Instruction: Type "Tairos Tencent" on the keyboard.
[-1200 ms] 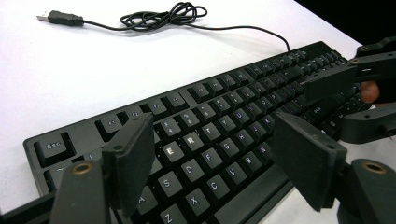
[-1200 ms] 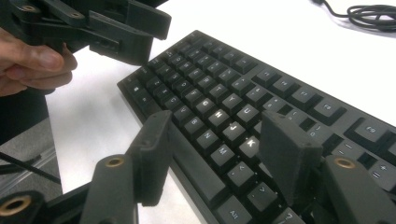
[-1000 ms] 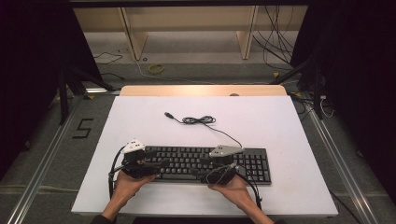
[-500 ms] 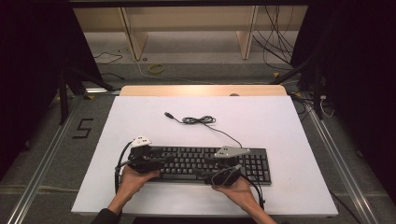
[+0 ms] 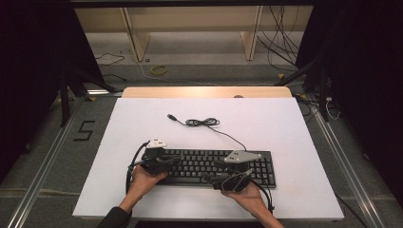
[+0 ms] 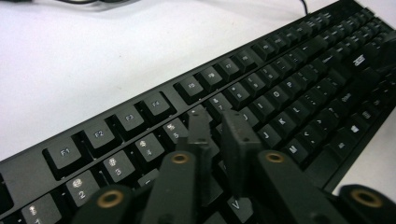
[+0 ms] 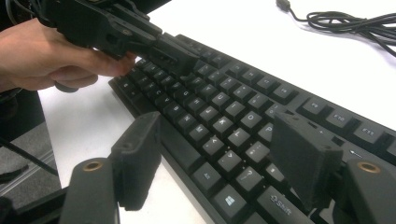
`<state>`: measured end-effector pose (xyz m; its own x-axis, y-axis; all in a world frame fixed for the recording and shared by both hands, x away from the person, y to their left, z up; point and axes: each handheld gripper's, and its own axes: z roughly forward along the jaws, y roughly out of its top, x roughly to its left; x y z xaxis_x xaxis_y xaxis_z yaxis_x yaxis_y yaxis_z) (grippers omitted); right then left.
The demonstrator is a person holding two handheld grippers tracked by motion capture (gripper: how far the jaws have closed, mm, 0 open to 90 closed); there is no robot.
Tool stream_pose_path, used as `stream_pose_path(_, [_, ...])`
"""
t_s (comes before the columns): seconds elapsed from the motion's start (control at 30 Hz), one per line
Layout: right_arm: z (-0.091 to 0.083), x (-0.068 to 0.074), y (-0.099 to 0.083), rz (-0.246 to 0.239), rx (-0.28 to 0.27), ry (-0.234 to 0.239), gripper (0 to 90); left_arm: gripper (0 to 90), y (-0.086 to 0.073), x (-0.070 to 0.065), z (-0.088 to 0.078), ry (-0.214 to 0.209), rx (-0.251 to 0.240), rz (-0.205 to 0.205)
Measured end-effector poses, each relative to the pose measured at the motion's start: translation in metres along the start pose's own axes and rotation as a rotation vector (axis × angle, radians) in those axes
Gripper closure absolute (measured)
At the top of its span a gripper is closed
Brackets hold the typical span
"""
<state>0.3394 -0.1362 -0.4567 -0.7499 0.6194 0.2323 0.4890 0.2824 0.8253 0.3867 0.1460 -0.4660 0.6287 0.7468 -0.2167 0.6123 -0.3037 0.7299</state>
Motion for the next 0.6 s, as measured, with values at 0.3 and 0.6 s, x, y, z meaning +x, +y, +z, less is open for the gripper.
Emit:
stream_pose_path(0.3, [-0.006,-0.001,-0.002,0.005,-0.009,-0.008,32.0,89.0,0.000,0.001,0.006,-0.005,0.017,0.006])
stream_pose_path(0.6, [-0.010,-0.001,-0.005,0.005,-0.010,-0.012,31.3,89.0,0.000,0.000,0.011,-0.001,0.031,0.009])
